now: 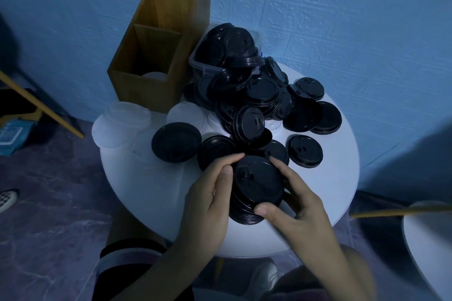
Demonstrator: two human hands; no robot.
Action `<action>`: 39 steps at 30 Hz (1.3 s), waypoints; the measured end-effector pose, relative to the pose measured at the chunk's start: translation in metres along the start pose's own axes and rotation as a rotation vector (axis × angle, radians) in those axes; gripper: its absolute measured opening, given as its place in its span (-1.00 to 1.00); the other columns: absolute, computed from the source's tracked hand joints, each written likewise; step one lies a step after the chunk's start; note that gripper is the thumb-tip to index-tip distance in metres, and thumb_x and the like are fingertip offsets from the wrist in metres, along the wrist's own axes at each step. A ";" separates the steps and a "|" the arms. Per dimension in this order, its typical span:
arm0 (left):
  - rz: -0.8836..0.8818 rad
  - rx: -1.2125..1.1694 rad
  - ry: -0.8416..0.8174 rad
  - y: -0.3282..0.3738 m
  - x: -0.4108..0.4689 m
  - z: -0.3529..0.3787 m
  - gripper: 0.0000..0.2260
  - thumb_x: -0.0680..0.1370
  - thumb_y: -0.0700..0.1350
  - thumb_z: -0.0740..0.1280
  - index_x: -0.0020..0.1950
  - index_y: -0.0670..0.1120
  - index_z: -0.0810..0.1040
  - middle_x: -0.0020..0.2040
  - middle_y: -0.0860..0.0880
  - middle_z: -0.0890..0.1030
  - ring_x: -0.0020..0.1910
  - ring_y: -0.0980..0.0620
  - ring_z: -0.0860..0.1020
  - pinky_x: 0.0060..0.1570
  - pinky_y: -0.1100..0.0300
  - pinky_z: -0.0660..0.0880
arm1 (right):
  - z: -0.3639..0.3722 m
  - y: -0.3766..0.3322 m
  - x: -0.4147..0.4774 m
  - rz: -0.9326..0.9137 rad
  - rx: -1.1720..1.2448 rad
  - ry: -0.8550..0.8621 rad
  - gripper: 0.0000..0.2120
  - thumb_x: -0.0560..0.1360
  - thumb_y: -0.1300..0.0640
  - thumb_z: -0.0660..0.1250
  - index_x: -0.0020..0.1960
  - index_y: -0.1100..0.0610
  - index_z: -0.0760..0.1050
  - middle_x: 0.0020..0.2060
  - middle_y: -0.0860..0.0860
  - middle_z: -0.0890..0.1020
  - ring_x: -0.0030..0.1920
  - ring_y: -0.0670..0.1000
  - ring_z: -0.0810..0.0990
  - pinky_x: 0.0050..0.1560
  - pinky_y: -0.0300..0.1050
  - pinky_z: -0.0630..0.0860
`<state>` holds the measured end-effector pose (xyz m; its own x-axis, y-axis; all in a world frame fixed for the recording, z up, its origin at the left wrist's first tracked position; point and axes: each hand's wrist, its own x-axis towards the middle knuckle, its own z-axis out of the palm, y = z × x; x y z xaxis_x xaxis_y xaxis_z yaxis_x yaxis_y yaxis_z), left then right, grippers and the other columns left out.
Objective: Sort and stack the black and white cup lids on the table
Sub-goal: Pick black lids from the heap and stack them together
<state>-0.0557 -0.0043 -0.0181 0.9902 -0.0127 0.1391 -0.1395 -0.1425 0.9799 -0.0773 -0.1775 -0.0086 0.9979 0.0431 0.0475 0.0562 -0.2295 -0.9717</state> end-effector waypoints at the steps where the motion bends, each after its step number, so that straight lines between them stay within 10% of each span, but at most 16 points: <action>1: 0.000 -0.003 0.010 -0.001 0.000 0.002 -0.67 0.69 0.02 0.07 0.33 0.15 0.56 0.19 0.20 0.66 0.24 0.14 0.60 0.19 0.13 0.53 | 0.001 0.001 0.000 -0.004 0.006 0.003 -0.17 0.20 -0.29 0.61 0.41 -0.17 0.43 0.21 -0.26 0.65 0.29 -0.15 0.60 0.24 -0.33 0.49; 18: -0.001 -0.004 -0.001 -0.007 0.002 0.002 -0.72 0.65 -0.08 0.04 0.21 0.08 0.51 0.04 0.23 0.63 0.04 0.19 0.61 -0.05 0.44 0.47 | -0.001 0.001 0.003 -0.009 -0.066 -0.032 -0.25 0.28 -0.17 0.56 0.42 -0.25 0.39 0.16 -0.29 0.67 0.25 -0.22 0.60 0.26 -0.34 0.48; 23: 0.017 0.020 -0.012 -0.008 0.004 -0.001 -0.72 0.67 -0.04 0.06 0.23 0.09 0.52 0.00 0.16 0.65 0.00 0.12 0.62 -0.05 0.26 0.54 | -0.001 0.001 0.002 -0.019 -0.057 -0.040 -0.26 0.32 -0.07 0.57 0.45 -0.20 0.38 0.17 -0.28 0.67 0.26 -0.21 0.60 0.27 -0.33 0.48; 39: 0.172 0.202 -0.152 0.001 -0.002 0.006 -0.55 0.55 0.19 0.27 0.46 0.33 0.39 0.42 0.32 0.46 0.42 0.23 0.45 0.30 0.23 0.47 | -0.035 0.003 -0.009 0.024 -0.009 -0.115 -0.24 0.45 -0.06 0.52 0.57 -0.14 0.26 0.36 -0.18 0.58 0.42 -0.10 0.50 0.46 0.00 0.41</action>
<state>-0.0576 -0.0103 -0.0186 0.9440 -0.1999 0.2624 -0.3159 -0.3188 0.8936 -0.0850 -0.2128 -0.0034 0.9889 0.1486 -0.0027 0.0334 -0.2403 -0.9701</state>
